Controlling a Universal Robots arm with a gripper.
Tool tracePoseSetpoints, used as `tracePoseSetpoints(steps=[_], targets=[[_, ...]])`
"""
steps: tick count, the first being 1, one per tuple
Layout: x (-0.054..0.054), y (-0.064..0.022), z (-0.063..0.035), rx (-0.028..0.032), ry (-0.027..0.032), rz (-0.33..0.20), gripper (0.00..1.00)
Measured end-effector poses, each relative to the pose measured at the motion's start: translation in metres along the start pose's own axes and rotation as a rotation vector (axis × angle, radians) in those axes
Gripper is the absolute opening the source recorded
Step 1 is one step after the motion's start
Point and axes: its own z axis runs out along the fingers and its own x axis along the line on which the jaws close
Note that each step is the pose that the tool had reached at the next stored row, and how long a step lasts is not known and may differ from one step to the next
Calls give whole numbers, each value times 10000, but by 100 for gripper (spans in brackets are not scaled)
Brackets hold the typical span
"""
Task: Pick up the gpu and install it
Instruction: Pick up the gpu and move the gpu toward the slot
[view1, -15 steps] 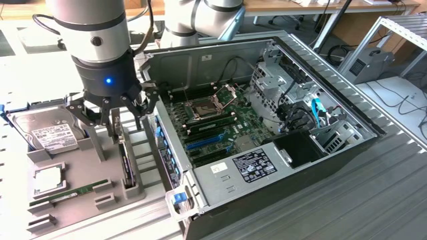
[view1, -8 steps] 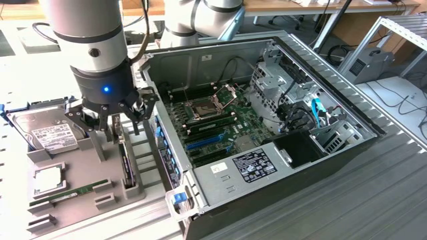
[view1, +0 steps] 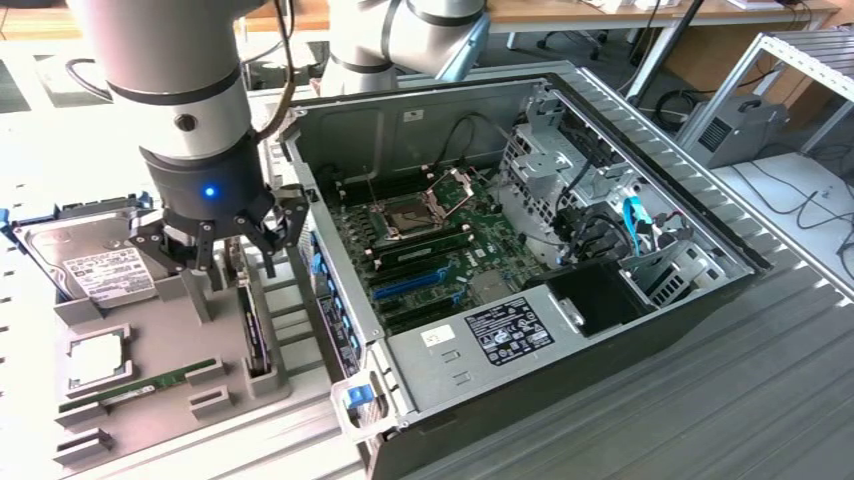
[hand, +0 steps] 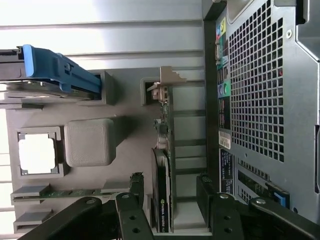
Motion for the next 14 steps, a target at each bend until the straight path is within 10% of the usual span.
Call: tracePoseSetpoints(steps=[14], targets=[[25, -2, 202, 0, 1, 0, 55]])
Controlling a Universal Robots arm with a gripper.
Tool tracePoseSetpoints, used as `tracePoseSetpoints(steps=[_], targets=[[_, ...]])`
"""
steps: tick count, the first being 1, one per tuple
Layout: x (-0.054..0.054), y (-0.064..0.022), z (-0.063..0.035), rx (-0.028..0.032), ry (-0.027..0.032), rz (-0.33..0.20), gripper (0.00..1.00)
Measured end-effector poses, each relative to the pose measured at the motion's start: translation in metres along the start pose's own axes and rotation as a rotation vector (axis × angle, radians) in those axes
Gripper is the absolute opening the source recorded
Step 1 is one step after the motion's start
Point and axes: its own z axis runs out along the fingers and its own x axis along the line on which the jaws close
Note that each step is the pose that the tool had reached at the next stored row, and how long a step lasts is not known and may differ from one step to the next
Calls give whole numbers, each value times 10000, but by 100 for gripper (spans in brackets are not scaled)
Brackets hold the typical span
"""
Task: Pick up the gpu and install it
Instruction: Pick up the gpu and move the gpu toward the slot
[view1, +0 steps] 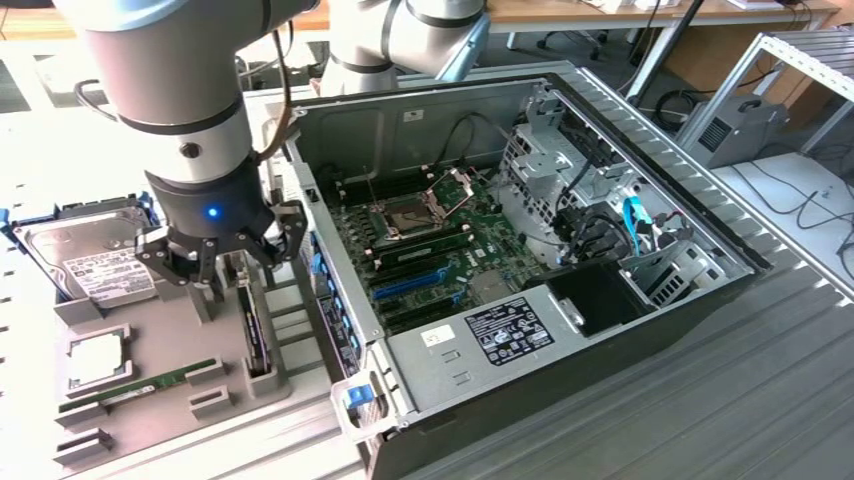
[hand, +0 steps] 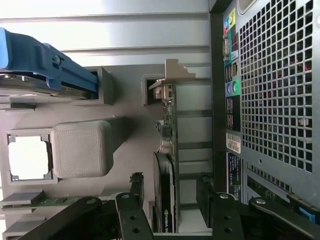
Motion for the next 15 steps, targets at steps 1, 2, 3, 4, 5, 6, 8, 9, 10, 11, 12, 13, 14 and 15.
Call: tracePoseSetpoints(steps=[1, 2, 3, 4, 5, 6, 8, 9, 10, 11, 12, 13, 14, 15], targets=[[0, 0, 9, 0, -1, 0, 55], [1, 0, 18, 0, -1, 0, 55], [1, 0, 25, 0, -1, 0, 55], [1, 0, 31, 0, -1, 0, 55], [2, 0, 37, 0, 0, 0, 55], [2, 0, 42, 0, 0, 0, 55], [2, 0, 53, 1, 1, 0, 55], [2, 0, 57, 1, 0, 0, 55], [2, 0, 61, 1, 0, 0, 55], [2, 0, 65, 1, 0, 0, 55], [3, 0, 72, 0, 0, 0, 55], [3, 0, 77, 0, 0, 0, 55], [3, 0, 80, 0, 0, 0, 55], [3, -1, 82, 1, 0, 0, 55]])
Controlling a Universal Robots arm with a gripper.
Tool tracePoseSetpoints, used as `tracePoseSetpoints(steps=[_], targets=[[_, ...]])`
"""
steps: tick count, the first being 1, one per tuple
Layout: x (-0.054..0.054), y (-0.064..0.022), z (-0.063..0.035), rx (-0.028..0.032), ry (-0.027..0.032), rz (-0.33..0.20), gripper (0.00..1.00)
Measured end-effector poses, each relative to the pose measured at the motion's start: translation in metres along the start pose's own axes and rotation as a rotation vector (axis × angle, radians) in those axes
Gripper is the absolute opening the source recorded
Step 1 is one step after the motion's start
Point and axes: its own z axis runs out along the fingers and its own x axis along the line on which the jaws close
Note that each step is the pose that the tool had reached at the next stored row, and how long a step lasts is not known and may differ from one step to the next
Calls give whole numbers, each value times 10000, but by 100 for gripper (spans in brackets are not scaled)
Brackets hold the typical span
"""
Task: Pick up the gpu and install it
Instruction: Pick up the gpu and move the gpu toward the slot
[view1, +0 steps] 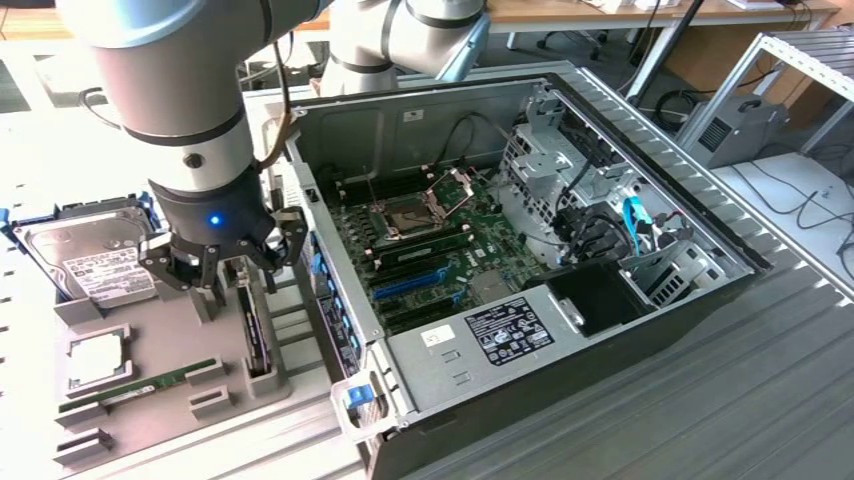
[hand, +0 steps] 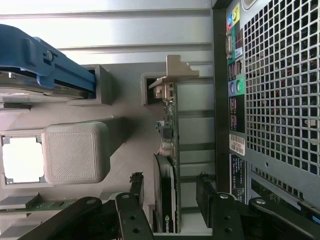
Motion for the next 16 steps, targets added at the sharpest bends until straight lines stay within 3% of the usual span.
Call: tracePoseSetpoints(steps=[16], targets=[[3, 0, 47, -2, -2, 0, 55]])
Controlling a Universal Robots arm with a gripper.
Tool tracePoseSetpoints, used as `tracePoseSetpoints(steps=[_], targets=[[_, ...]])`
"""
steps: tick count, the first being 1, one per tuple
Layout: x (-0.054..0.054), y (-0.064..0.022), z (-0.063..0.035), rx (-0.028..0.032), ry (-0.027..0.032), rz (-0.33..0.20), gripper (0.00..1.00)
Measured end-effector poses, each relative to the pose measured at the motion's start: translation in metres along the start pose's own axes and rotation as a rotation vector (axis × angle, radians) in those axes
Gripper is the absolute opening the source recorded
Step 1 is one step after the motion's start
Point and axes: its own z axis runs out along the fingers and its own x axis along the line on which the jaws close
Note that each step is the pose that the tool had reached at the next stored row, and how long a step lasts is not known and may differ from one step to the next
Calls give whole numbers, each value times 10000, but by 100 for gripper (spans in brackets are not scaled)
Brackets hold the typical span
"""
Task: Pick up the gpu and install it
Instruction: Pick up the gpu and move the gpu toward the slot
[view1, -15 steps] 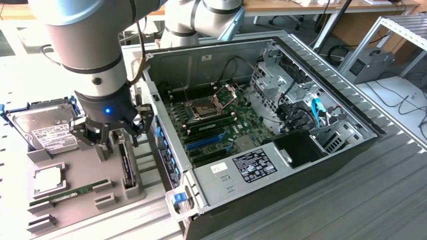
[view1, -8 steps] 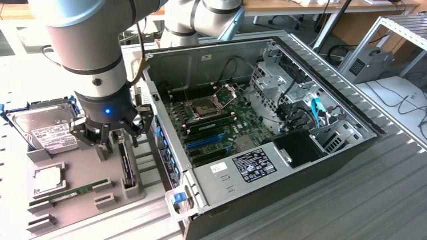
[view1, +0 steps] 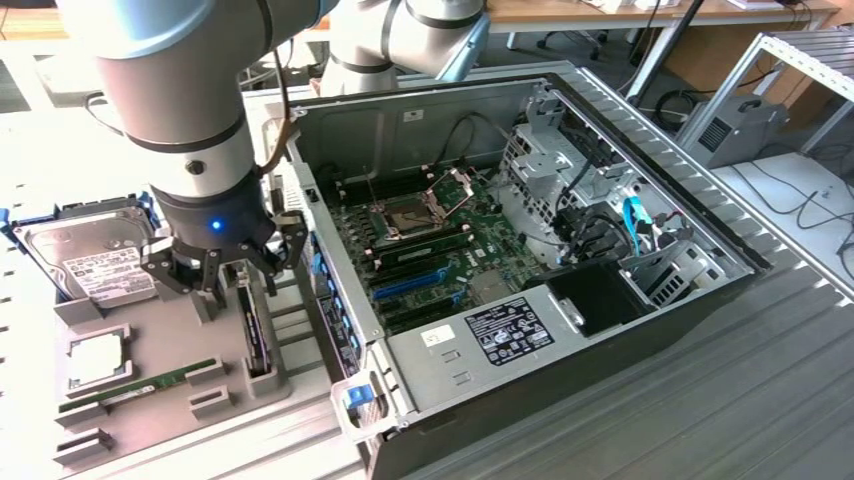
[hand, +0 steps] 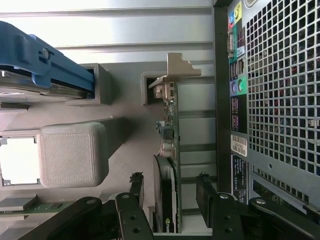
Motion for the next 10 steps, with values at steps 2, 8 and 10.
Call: tracePoseSetpoints(steps=[2, 8, 10], targets=[[0, 0, 7, 2, 1, 0, 55], [1, -1, 14, 2, 3, 0, 55], [1, 0, 15, 2, 2, 0, 55]])
